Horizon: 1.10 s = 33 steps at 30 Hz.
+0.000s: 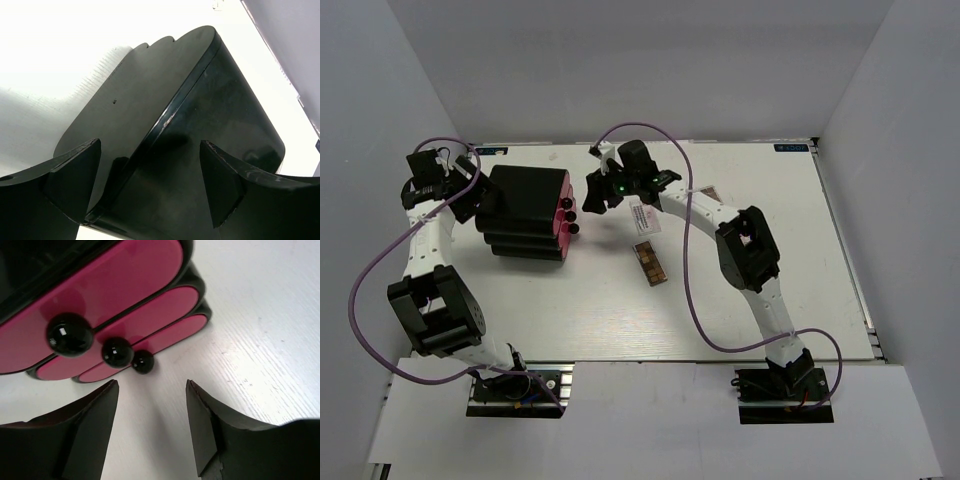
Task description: Organize the makeup
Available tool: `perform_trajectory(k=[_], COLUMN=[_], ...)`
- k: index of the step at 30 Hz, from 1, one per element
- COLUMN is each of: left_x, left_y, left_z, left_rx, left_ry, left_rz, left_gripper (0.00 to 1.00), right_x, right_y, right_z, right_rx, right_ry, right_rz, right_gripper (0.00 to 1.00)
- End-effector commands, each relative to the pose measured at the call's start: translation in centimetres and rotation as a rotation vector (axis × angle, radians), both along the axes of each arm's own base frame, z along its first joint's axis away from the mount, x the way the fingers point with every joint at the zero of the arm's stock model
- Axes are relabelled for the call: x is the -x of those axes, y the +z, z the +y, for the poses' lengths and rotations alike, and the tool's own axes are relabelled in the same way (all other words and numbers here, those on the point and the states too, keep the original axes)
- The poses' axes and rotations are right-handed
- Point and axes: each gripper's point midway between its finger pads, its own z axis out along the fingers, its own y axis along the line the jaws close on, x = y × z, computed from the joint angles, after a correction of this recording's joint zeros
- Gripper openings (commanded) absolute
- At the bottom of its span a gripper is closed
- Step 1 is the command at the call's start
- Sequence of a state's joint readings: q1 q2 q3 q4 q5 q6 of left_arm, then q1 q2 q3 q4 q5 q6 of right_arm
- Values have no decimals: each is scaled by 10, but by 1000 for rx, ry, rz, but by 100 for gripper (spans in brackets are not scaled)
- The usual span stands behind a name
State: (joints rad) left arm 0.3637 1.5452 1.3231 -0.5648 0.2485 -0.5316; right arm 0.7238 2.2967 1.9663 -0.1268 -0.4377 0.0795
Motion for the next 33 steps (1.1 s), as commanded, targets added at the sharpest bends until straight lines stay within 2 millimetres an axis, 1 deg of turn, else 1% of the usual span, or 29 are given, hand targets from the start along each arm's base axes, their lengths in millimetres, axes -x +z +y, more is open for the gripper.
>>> perform_trajectory(k=[1, 2, 3, 4, 5, 6, 7, 9, 10, 16, 18, 19, 22, 23, 24, 25, 26, 33], left_x=[3, 4, 5, 5, 6, 6, 6, 7, 7, 9, 9, 9, 10, 10, 10, 10, 10, 10], left_y=[26, 23, 21, 21, 18, 18, 17, 17, 16, 15, 15, 15, 16, 16, 15, 15, 14, 10], left_z=[-3, -5, -6, -7, -8, -8, -8, -10, -10, -12, -12, -12, -12, -12, -12, -12, -13, -14], left_rx=[-12, -2, -1, 1, 7, 8, 8, 12, 12, 15, 12, 11, 11, 11, 12, 12, 14, 23], left_ry=[-11, -19, -22, -25, -30, -31, -31, -37, -38, -47, -46, -45, -46, -46, -48, -46, -48, -53], left_rz=[-71, -66, -62, -65, -62, -62, -61, -64, -61, -66, -67, -67, -69, -69, -68, -66, -62, -57], left_gripper=[90, 90, 90, 90, 90, 90, 90, 90, 90, 90, 91, 91, 91, 91, 91, 91, 91, 91], right_x=[27, 29, 30, 36, 36, 38, 39, 37, 36, 25, 24, 21, 22, 23, 25, 27, 25, 32], right_y=[31, 25, 27, 21, 19, 23, 17, 20, 14, 8, 2, 5, 0, 2, -3, -3, 1, -1], right_z=[16, 18, 21, 24, 26, 28, 30, 32, 33, 42, 45, 46, 51, 54, 54, 55, 57, 63], right_rx=[-113, -114, -125, -130, -133, -149, -146, -151, -146, -152, -154, -162, -168, -180, -179, -181, -205, -228], right_ry=[136, 149, 158, 187, 194, 211, 216, 219, 219, 204, 206, 201, 207, 214, 222, 228, 233, 265], right_rz=[34, 50, 56, 79, 86, 86, 98, 90, 95, 89, 94, 82, 87, 85, 101, 112, 96, 100], right_gripper=[63, 63, 64, 64, 64, 64, 64, 64, 64, 66, 66, 68, 68, 68, 67, 67, 66, 61])
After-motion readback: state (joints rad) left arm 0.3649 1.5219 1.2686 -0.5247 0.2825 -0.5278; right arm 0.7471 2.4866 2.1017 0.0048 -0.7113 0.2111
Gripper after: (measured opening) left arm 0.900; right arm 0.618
